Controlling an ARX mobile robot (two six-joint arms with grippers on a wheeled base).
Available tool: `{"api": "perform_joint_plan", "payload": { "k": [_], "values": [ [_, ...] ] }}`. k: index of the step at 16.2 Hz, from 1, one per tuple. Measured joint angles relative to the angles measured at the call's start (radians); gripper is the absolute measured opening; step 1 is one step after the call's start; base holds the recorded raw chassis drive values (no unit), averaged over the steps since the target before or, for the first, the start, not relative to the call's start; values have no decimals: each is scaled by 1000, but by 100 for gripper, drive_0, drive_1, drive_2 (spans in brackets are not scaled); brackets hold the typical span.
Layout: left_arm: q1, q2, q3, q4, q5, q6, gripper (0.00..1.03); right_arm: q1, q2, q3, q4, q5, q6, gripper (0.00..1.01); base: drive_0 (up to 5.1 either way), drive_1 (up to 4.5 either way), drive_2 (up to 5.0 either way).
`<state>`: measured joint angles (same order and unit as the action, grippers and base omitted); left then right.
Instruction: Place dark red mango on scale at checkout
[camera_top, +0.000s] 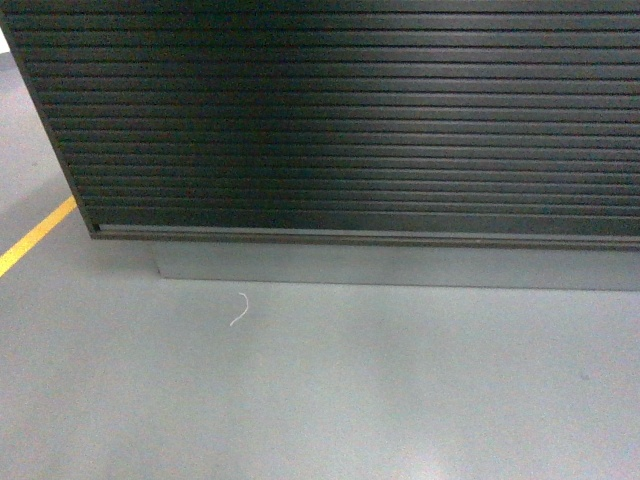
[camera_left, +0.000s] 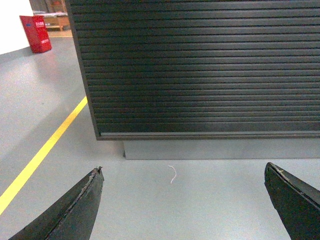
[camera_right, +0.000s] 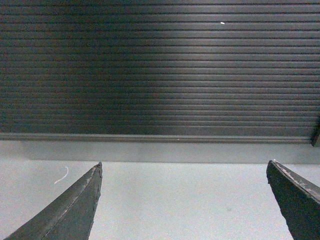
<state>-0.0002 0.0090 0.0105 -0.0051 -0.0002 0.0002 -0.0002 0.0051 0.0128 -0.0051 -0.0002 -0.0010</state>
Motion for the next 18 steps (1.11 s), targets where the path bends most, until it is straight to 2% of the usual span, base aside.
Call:
{"api": "perform_joint_plan", "payload": {
  "k": [18],
  "values": [
    [0, 0, 0, 0, 0, 0, 98, 0, 0, 0, -1, 0, 0, 98, 1, 401, -399]
  ]
}}
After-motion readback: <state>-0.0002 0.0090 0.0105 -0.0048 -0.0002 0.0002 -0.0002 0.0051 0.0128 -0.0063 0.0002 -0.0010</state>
